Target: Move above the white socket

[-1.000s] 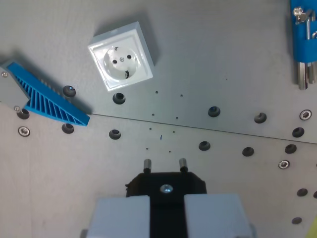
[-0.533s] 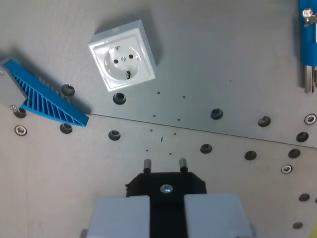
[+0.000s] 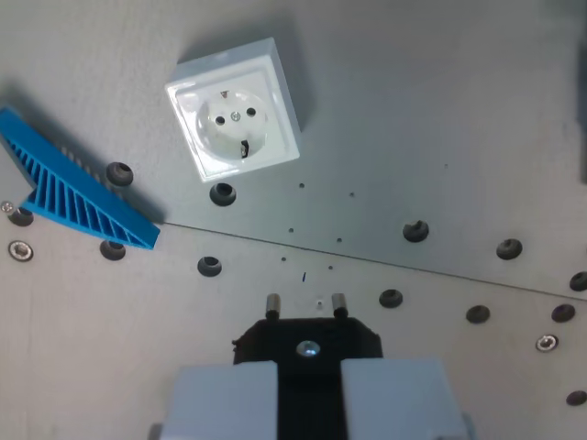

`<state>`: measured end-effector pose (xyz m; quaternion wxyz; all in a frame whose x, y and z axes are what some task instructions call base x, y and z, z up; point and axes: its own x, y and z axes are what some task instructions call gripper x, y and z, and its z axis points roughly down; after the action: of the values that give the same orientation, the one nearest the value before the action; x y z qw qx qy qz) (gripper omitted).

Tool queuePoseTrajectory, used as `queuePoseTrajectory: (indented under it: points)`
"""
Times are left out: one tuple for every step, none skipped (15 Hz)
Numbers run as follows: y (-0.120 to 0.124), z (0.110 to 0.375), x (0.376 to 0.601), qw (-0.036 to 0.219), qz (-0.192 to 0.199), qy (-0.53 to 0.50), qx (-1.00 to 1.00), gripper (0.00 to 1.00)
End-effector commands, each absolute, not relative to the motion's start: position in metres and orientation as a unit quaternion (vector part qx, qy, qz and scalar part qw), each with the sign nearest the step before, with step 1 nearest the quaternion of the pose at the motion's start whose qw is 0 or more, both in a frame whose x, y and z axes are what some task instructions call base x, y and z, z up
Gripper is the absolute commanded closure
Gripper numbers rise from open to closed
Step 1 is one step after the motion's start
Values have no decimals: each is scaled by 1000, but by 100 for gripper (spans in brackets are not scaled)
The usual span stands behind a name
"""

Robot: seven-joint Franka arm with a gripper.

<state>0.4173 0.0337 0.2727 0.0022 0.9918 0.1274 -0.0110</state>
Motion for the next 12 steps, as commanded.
queuePoseTrajectory:
  points:
    - [37,256,415,4,33,172,984,100]
    - [38,252,415,3,32,177,984,100]
    - [39,247,415,3,32,180,983,100]
    - [40,243,415,2,31,183,983,100]
    - [41,238,415,2,31,187,982,100]
    - [43,233,414,2,31,191,981,100]
    - [44,228,414,2,32,195,980,100]
    - [45,223,413,3,32,198,980,100]
    - [46,218,413,3,34,201,979,100]
    - [47,213,412,3,35,204,978,100]
    - [48,208,411,4,35,208,977,100]
    - [49,203,410,4,35,212,977,100]
